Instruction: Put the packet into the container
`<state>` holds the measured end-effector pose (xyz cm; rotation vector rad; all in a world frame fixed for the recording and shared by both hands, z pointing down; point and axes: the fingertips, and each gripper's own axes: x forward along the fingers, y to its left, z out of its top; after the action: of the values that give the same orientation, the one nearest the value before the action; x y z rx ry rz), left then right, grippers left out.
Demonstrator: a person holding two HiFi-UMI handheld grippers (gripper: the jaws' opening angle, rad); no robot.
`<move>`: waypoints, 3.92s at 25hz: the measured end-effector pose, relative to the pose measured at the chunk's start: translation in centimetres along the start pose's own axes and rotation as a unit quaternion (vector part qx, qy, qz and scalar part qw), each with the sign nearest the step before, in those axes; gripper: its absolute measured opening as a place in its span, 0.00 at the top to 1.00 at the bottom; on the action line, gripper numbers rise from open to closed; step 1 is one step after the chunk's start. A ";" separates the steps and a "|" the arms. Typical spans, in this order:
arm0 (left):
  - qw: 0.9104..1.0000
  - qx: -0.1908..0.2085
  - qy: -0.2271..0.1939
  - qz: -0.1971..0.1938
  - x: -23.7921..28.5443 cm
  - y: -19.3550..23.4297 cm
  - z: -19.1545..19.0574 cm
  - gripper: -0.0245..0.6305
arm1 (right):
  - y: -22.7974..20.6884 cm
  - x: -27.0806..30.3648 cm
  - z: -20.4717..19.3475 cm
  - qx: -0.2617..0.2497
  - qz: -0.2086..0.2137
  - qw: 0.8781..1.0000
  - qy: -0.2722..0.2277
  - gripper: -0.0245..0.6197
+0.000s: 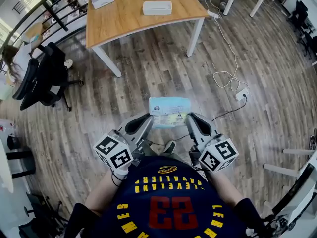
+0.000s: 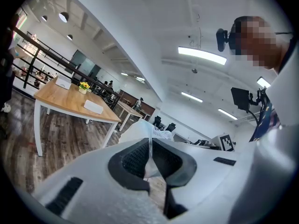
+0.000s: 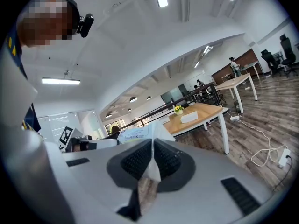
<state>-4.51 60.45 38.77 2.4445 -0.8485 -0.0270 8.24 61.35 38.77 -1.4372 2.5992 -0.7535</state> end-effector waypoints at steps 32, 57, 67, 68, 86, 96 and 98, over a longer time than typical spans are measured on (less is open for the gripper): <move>0.998 -0.040 0.007 -0.052 9.2 23.9 13.9 0.92 | -5.1 26.7 6.4 -0.007 -0.068 0.996 0.050 0.94; 0.999 -0.029 0.001 0.029 28.6 32.1 21.9 0.92 | -23.0 39.8 16.5 0.013 0.010 0.998 0.065 0.94; 0.998 -0.031 0.005 0.059 32.9 34.9 24.0 0.92 | -27.0 43.9 18.3 0.030 0.036 0.996 0.081 0.94; 0.998 -0.031 0.006 0.059 33.2 35.4 24.2 0.92 | -27.3 44.4 18.4 0.031 0.036 0.996 0.082 0.94; 0.998 -0.056 0.040 0.010 41.8 50.0 30.9 0.92 | -33.3 59.8 22.2 0.035 -0.033 0.994 0.101 0.94; 0.996 -0.061 0.070 0.008 43.9 56.4 31.7 0.92 | -34.7 65.6 22.2 0.035 -0.063 0.990 0.125 0.94; 0.995 -0.061 0.078 0.010 44.6 57.1 31.5 0.92 | -35.4 66.3 22.1 0.033 -0.064 0.989 0.132 0.94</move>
<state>-7.16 -18.01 47.61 2.2912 -0.7779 0.1154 5.29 -16.55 46.39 -1.5967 2.6555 -1.1040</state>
